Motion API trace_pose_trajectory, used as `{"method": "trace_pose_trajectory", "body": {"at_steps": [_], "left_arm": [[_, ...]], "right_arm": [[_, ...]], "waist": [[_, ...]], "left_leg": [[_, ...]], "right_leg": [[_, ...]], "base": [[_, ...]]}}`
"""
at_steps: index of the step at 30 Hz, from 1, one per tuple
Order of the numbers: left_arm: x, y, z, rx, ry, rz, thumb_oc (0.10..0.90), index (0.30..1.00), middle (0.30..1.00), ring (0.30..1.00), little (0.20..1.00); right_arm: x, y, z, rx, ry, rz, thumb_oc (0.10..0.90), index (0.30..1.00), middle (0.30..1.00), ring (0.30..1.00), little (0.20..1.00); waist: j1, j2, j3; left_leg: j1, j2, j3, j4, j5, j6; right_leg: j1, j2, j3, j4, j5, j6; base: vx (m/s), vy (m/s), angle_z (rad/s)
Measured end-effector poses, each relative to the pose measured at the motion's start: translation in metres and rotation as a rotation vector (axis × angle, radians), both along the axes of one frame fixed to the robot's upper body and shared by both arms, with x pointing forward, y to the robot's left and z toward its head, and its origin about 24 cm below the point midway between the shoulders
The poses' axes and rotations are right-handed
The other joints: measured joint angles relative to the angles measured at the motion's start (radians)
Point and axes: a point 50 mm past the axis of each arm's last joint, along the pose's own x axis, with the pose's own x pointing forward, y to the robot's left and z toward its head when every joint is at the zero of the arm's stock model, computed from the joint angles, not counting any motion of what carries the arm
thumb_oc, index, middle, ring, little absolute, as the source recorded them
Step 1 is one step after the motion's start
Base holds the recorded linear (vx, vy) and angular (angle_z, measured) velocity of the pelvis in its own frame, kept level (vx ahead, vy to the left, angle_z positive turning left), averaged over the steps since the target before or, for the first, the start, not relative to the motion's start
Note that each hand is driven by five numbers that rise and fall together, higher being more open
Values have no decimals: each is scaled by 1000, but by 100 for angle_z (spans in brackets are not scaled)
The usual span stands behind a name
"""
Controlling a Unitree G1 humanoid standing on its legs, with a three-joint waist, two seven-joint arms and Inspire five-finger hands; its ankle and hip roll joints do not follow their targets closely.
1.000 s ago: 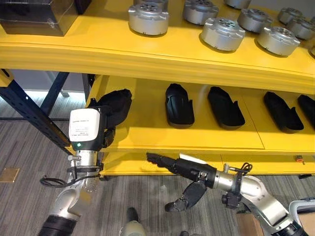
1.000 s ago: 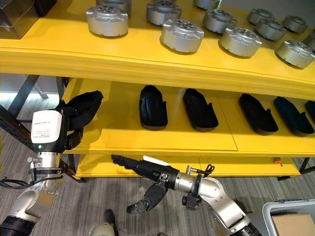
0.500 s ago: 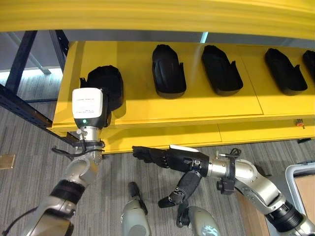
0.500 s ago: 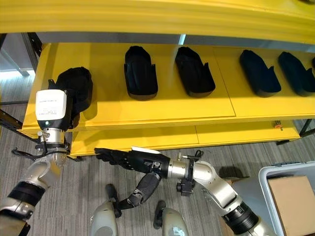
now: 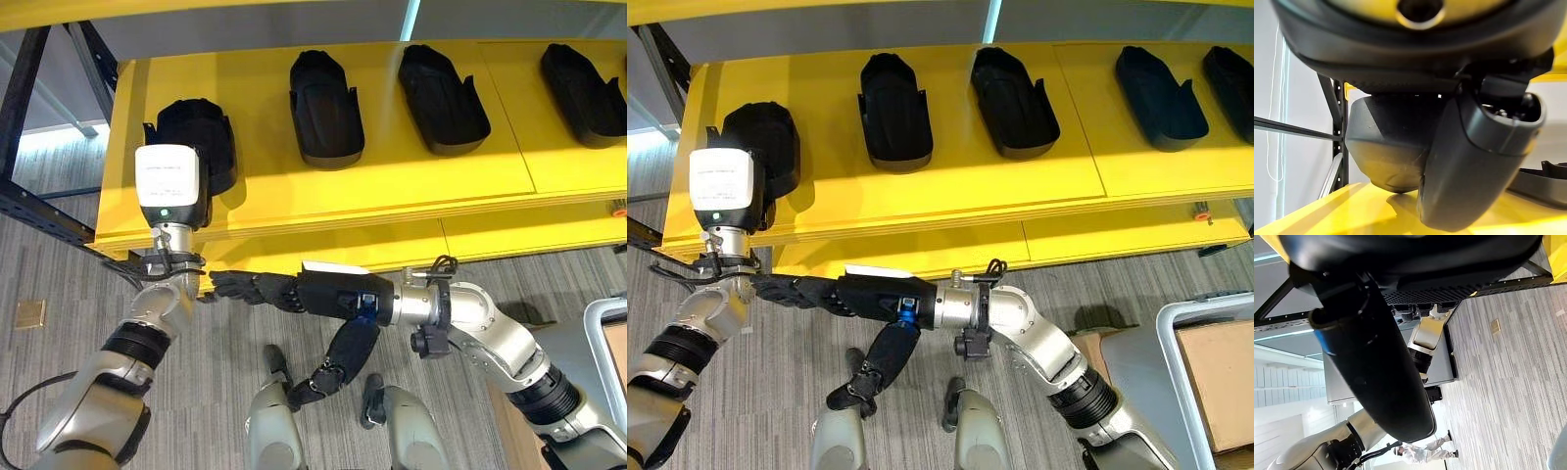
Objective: Move parts from the plastic box to the shelf.
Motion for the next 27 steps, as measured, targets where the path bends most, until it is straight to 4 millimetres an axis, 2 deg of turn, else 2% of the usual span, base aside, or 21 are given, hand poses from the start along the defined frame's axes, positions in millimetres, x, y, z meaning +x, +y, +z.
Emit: {"method": "trace_pose_trajectory", "body": {"at_steps": [8, 12, 18, 21, 27], "left_arm": [[-1, 15, -12, 55, 54, 80, 400, 300, 300, 300, 300], [1, 19, -21, 133, 108, 108, 400, 300, 300, 300, 300], [4, 26, -23, 160, 141, 142, 400, 300, 300, 300, 300], [7, 23, -14, 167, 112, 144, 400, 300, 300, 300, 300], [24, 13, 23, 177, -8, 161, 400, 300, 300, 300, 300]], "right_arm": [[1, -3, -4, -38, 16, -17, 900, 1000, 1000, 1000, 1000], [3, -7, -6, -65, 27, -30, 900, 1000, 1000, 1000, 1000], [3, -4, -7, -84, 53, -32, 900, 1000, 1000, 1000, 1000], [5, -3, -5, -86, 48, -37, 900, 1000, 1000, 1000, 1000], [3, 12, -4, -73, 60, -19, 900, 1000, 1000, 1000, 1000]], "waist": [[-43, 11, 0], [-59, 41, -1], [-75, 46, 1], [-74, 52, 3], [-75, 60, 51]], "left_leg": [[19, 2, 8, -1, -4, -8], [23, 0, 23, 0, -6, -6], [13, -4, 40, 37, -11, 2], [-32, -10, 45, 46, -12, -3], [-155, -20, 11, 49, 20, -14]], "right_leg": [[-2, -1, 11, 27, -10, -6], [-13, -7, 26, 40, -10, -6], [-58, -25, 54, 105, -36, -11], [-126, -30, 62, 147, -42, -16], [-276, -31, 78, 210, -36, -41]], "base": [[-6, 19, -3], [35, 79, -8], [-30, 79, -8], [-164, 24, -7], [-138, 25, -5]]}}
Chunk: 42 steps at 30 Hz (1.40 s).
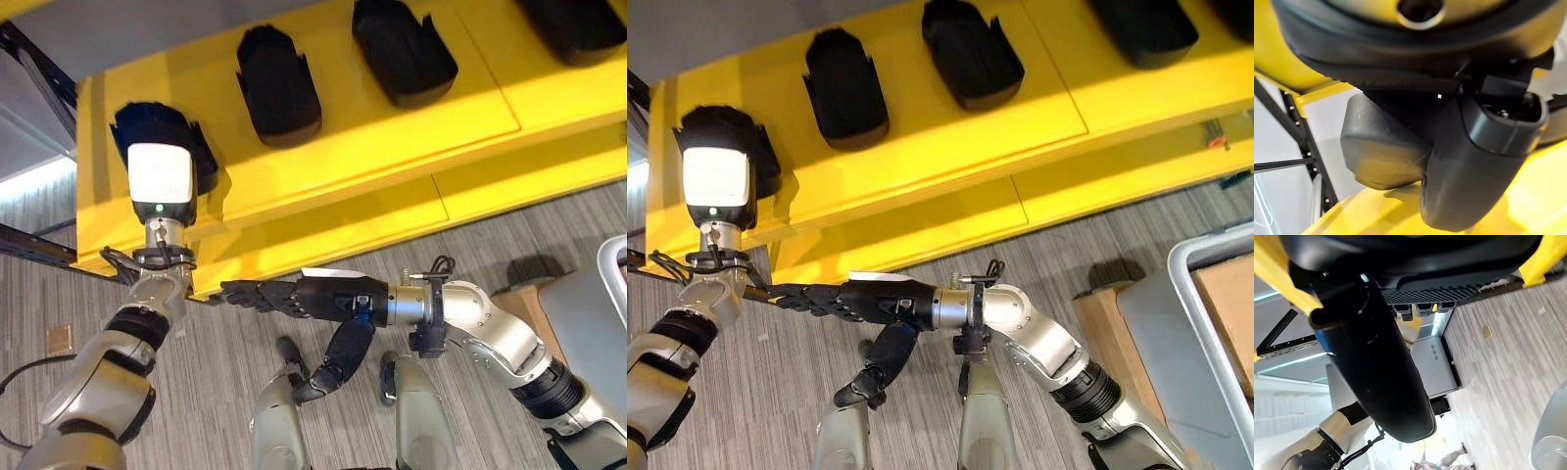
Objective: Move parts from the plastic box to the shelf.
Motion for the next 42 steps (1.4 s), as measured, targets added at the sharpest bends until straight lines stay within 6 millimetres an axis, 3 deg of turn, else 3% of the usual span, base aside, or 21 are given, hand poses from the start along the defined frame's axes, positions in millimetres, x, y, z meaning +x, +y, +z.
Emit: {"method": "trace_pose_trajectory", "body": {"at_steps": [1, 7, 9, 13, 16, 19, 23, 27, 32, 33, 34, 36, 37, 38, 39, 42], "left_arm": [[3, -3, 7, 19, -20, 2, 400, 300, 300, 300, 300], [6, -2, 17, 29, -36, 19, 400, 300, 300, 300, 300], [6, 7, 40, 46, -92, 56, 400, 300, 300, 300, 300], [3, 11, 51, 47, -130, 80, 400, 300, 300, 300, 300], [0, 20, 51, 41, -125, 106, 400, 300, 300, 300, 300], [-4, 27, 46, 37, -95, 119, 400, 300, 300, 300, 300], [-7, 29, 38, 44, -50, 127, 400, 300, 300, 300, 300], [-11, 43, 37, 150, 3, 183, 400, 300, 300, 300, 300], [-24, 67, 45, 388, 131, 223, 400, 300, 300, 300, 300], [-26, 69, 43, 413, 143, 224, 400, 300, 300, 300, 300], [-35, 81, 27, 400, 188, 253, 400, 300, 300, 300, 300], [-38, 84, 20, 400, 204, 257, 400, 300, 300, 300, 300], [-59, 103, -17, 403, 294, 288, 400, 300, 300, 300, 300], [-65, 105, -26, 409, 312, 286, 400, 300, 300, 300, 300], [-66, 106, -28, 407, 314, 288, 400, 300, 300, 300, 300], [-62, 104, -14, 405, 254, 270, 400, 300, 300, 300, 300]], "right_arm": [[-1, 2, -3, -21, 26, 11, 900, 1000, 1000, 1000, 1000], [2, -4, -8, -60, 29, -26, 900, 1000, 1000, 1000, 1000], [17, -25, 6, 0, -48, -135, 900, 1000, 1000, 1000, 1000], [33, -79, 6, -52, -53, -340, 900, 1000, 1000, 1000, 1000], [25, -94, -9, -70, 5, -346, 900, 1000, 1000, 1000, 1000], [16, -97, -23, -71, 74, -307, 900, 1000, 1000, 1000, 1000], [14, -96, -23, -66, 71, -276, 900, 1000, 1000, 1000, 1000], [15, -96, -19, -83, 54, -240, 900, 1000, 1000, 1000, 1000], [14, -126, -26, -280, 82, -263, 900, 1000, 1000, 1000, 1000], [14, -129, -29, -288, 93, -275, 900, 1000, 1000, 1000, 1000], [17, -127, -28, -290, 94, -259, 900, 1000, 1000, 1000, 1000], [18, -125, -27, -291, 90, -250, 900, 1000, 1000, 1000, 1000], [25, -112, -19, -290, 70, -187, 900, 1000, 1000, 1000, 1000], [25, -109, -15, -287, 61, -158, 900, 1000, 1000, 1000, 1000], [23, -106, -12, -283, 50, -140, 900, 1000, 1000, 1000, 1000], [20, -95, -16, -293, 65, -96, 900, 1000, 1000, 1000, 1000]], "waist": [[1, 1, 2], [-1, -1, 5], [1, -2, 6], [-1, -10, 7], [-13, -21, 8], [-25, -33, 7], [-23, -34, 7], [-25, -34, 7], [-6, -39, 8], [0, -39, 8], [21, -50, 8], [28, -50, 8], [42, -58, 7], [54, -55, 6], [49, -50, 3], [57, -62, 2]], "left_leg": [[-29, -17, -23, -1, -4, 2], [-46, -16, -33, -2, -8, -5], [-93, -15, -24, -26, -5, -6], [-103, -30, -19, -24, 8, 32], [-95, -30, -36, -25, 6, 32], [-59, -30, -40, -38, 6, 31], [-39, -31, -40, -38, -4, 18], [-39, -32, -38, -38, -8, 19], [-38, -38, -43, -28, -9, 26], [-36, -40, -53, -18, -17, 25], [-24, -56, -175, 33, -63, 2], [-17, -59, -205, 43, -74, -8], [18, -104, -377, 107, -140, -1], [39, -117, -422, 110, -175, -7], [44, -119, -425, 110, -205, -26], [21, -120, -409, 119, -215, -53]], "right_leg": [[-36, -4, 9, 9, 0, 9], [-42, -1, 3, -15, 8, 13], [-91, 12, 5, -56, 55, 19], [-90, 3, 11, -78, 64, 34], [-64, 5, -3, -94, 61, 38], [-22, 7, -15, -114, 61, 39], [0, 6, -15, -119, 58, 41], [-3, 3, -12, -117, 58, 41], [-2, 6, -6, -117, 61, 43], [1, 4, 3, -117, 61, 43], [7, 11, 53, -114, 62, 44], [10, 16, 72, -113, 63, 47], [35, 33, 159, -125, 76, 67], [37, 39, 189, -125, 80, 76], [38, 37, 195, -130, 85, 84], [35, 27, 201, -174, 114, 95]], "base": [[-144, 0, -10], [-93, -13, -3], [-137, 13, -18], [-29, -8, -4], [17, -35, 7], [-8, -19, 5], [0, 0, 0], [0, 0, 0], [9, 26, -3], [116, 297, -47], [108, 335, -60], [69, 247, -78], [23, 138, -124], [-1, 109, -129], [-6, 111, -48], [15, 95, -8]]}}
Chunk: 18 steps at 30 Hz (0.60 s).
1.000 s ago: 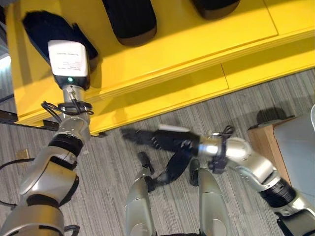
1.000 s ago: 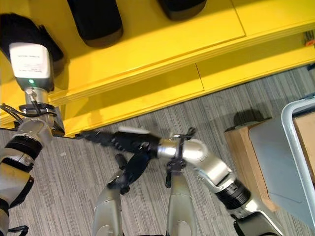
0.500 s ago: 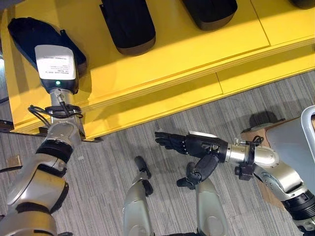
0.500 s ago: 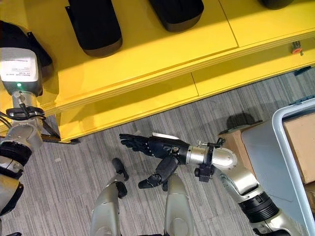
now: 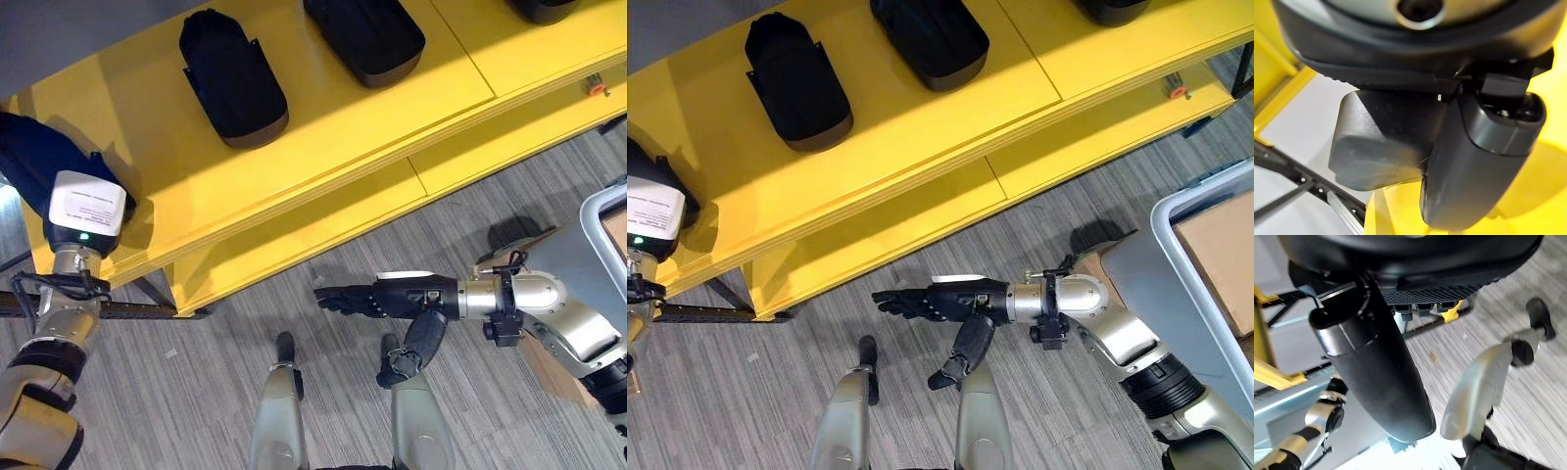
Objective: Move parts from the plastic box to the shelf.
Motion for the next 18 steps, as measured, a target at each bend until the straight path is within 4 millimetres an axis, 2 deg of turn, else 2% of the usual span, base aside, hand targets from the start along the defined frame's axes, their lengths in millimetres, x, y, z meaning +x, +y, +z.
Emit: {"method": "trace_pose_trajectory", "body": {"at_steps": [4, 7, 9, 10, 13, 14, 18], "left_arm": [[16, -12, 24, 35, 28, -52, 400, 300, 300, 300, 300], [22, -19, 41, 65, 26, -87, 400, 300, 300, 300, 300], [24, -21, 43, 88, 37, -99, 400, 300, 300, 300, 300], [27, -24, 49, 102, 27, -109, 400, 300, 300, 300, 300], [41, -46, 76, 188, 7, -188, 400, 300, 300, 300, 300], [42, -52, 76, 222, 16, -220, 400, 300, 300, 300, 300], [44, -58, 68, 262, 106, -283, 400, 300, 300, 300, 300]], "right_arm": [[-2, 9, -6, 19, 29, 23, 900, 1000, 1000, 1000, 1000], [-5, 15, -13, 50, 54, 25, 900, 1000, 1000, 1000, 1000], [-8, 13, -20, 54, 81, 14, 900, 1000, 1000, 1000, 1000], [-10, 12, -24, 58, 96, -1, 900, 1000, 1000, 1000, 1000], [-13, 8, -31, 76, 124, -37, 900, 1000, 1000, 1000, 1000], [-13, 8, -32, 78, 126, -38, 900, 1000, 1000, 1000, 1000], [-13, 9, -29, 116, 135, -33, 900, 1000, 1000, 1000, 1000]], "waist": [[26, 0, 1], [28, -1, 2], [19, 1, 3], [-1, 6, 5], [-10, 8, 6], [-5, 7, 6], [-20, 7, 6]], "left_leg": [[-10, -3, 21, -12, 13, 15], [-35, -2, 8, -16, 23, 13], [-35, 11, 19, -38, 37, 11], [-34, 41, 63, -72, 68, 17], [-26, 91, 173, -184, 164, 36], [-14, 88, 183, -195, 182, 22], [32, 48, 191, -181, 164, 26]], "right_leg": [[19, -50, -70, -57, 34, 12], [11, -60, -103, -58, 46, 19], [22, -63, -132, -55, 45, 20], [33, -66, -171, -60, 43, 19], [33, -81, -239, -77, 37, 12], [38, -80, -240, -75, 35, 14], [95, -123, -236, -85, 27, 35]], "base": [[-20, -13, 3], [18, -45, 17], [-25, -58, 41], [-62, -61, 69], [-25, -10, 63], [56, 69, 30], [34, 42, 8]]}}
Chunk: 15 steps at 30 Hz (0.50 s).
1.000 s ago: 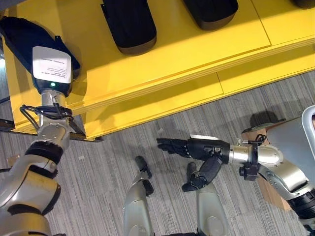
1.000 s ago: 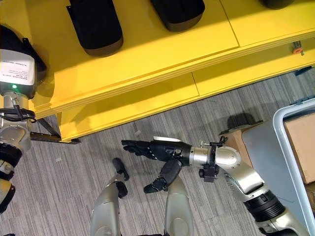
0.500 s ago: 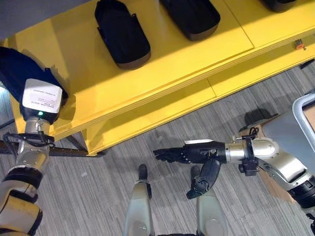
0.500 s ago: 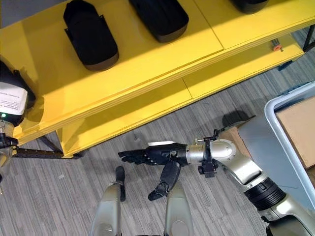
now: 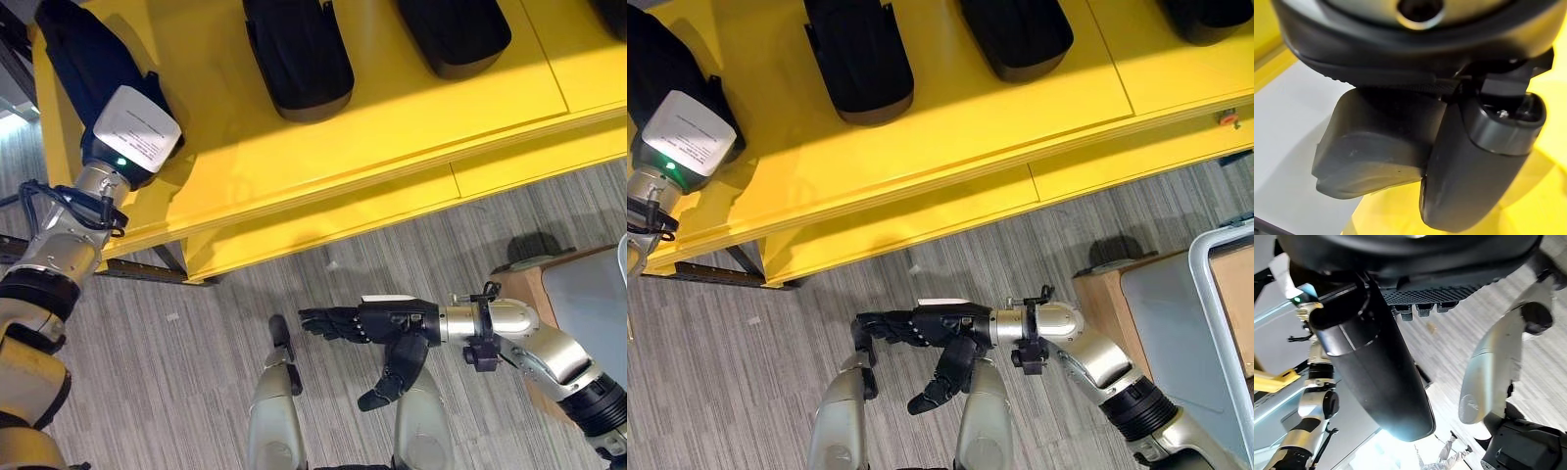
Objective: Move parts from the plastic box to the shelf.
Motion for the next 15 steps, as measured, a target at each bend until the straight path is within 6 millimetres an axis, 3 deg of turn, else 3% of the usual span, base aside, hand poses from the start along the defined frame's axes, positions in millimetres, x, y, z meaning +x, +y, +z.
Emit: {"method": "trace_pose_trajectory", "body": {"at_steps": [9, 15], "left_arm": [[-4, 8, -2, 128, 73, 5, 400, 300, 300, 300, 300], [-3, 7, 1, 186, 103, -8, 400, 300, 300, 300, 300]], "right_arm": [[0, 2, 5, 25, 2, 9, 900, 1000, 1000, 1000, 1000], [0, 0, 4, 22, 16, 4, 900, 1000, 1000, 1000, 1000]], "waist": [[-10, 2, 0], [-11, 18, 0]], "left_leg": [[5, 2, 16, 19, -15, 1], [0, 1, 23, 30, -21, 0]], "right_leg": [[0, -1, 18, -11, 3, 6], [-6, -8, 25, -13, 7, 12]], "base": [[2, 16, -5], [-23, 10, -3]]}}
